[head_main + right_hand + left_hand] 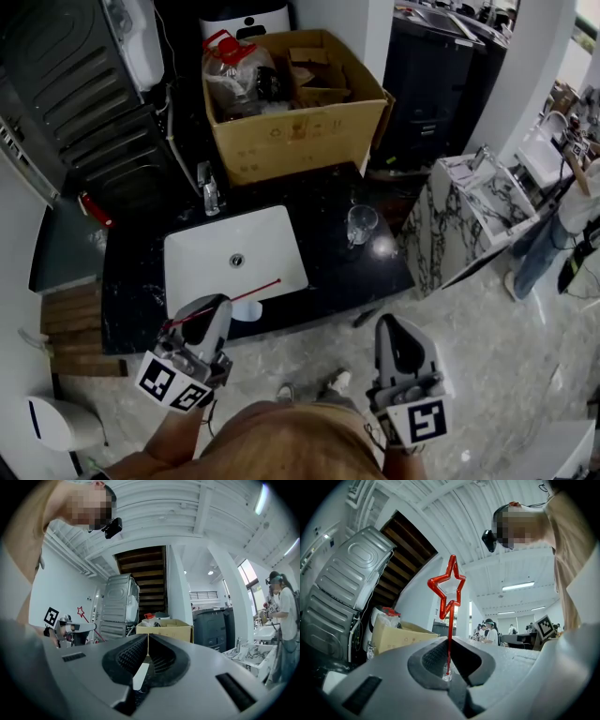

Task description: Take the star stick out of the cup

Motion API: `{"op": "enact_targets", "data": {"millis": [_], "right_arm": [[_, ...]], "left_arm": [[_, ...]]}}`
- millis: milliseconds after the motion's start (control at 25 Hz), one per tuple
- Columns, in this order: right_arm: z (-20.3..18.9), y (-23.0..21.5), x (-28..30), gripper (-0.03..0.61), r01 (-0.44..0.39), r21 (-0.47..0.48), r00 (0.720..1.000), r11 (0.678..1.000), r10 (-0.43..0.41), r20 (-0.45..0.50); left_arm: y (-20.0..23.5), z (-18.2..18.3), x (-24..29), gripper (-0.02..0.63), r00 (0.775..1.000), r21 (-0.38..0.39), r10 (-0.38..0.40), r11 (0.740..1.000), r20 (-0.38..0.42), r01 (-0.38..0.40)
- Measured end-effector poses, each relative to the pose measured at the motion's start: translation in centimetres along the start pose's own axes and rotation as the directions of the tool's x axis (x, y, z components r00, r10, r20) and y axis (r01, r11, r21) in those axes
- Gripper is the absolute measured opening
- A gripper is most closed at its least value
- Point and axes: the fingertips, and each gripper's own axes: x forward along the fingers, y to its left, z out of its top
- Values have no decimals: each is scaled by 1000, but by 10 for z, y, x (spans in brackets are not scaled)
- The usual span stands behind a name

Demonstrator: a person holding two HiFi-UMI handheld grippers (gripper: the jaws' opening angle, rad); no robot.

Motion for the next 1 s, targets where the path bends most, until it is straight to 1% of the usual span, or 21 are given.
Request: {"op": "enact_targets", "data": {"millis": [360,600,1000], "right_arm": [[1,1,-2,3,32,-11,999,999,-32,-4],[-1,7,-5,3,46,-10,999,999,-46,-15],[-6,28,-15,3,86,-11,996,996,-86,-20]], "left_arm": [[2,7,-24,12,1000,-17,-17,1000,10,17],[-2,9,-34,12,999,12,-48,999,5,48],[3,5,-45,12,995,-13,-104,995,-2,104]]}}
